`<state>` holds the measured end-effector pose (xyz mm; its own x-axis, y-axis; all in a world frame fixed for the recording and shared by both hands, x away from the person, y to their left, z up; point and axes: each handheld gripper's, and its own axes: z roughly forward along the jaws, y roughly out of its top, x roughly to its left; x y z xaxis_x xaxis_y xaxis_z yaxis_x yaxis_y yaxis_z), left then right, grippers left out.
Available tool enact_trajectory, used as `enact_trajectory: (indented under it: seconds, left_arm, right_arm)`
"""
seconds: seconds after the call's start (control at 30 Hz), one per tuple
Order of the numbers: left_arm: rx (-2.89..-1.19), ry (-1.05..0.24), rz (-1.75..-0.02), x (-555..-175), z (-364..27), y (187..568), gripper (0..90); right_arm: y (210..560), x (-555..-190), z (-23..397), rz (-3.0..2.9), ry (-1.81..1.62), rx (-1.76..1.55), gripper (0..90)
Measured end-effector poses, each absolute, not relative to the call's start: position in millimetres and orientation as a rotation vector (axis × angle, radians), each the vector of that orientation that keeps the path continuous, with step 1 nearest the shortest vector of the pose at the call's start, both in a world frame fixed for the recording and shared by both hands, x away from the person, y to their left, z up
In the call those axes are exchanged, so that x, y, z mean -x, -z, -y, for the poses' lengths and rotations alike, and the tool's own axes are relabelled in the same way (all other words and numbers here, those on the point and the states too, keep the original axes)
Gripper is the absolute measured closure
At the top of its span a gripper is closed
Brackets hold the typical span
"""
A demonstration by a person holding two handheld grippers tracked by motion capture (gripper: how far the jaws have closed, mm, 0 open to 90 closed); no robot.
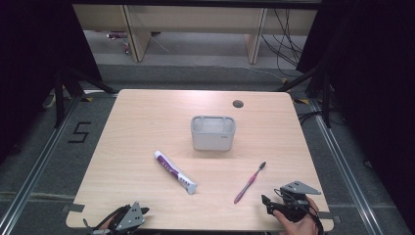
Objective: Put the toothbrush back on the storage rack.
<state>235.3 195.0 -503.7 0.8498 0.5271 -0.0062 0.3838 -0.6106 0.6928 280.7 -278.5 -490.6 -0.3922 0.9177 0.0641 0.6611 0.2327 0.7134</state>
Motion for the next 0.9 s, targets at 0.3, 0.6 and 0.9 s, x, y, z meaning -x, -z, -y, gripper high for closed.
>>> enact_trajectory:
  seconds: [0.3,0.6,0.9]
  left_arm:
    - [-2.304,-0.274,-0.653,-236,-196,504,15.9]
    - [-2.303,-0.276,-0.657,-236,-196,503,15.9]
    - [-2.288,-0.285,-0.667,-237,-197,502,15.9]
  right_arm:
    - [486,-285,272,-2.169,-0.971,-1.452,28.2]
    - [477,-296,265,-2.222,-0.978,-1.51,27.6]
    - [470,-316,250,-2.25,-0.945,-1.515,28.0]
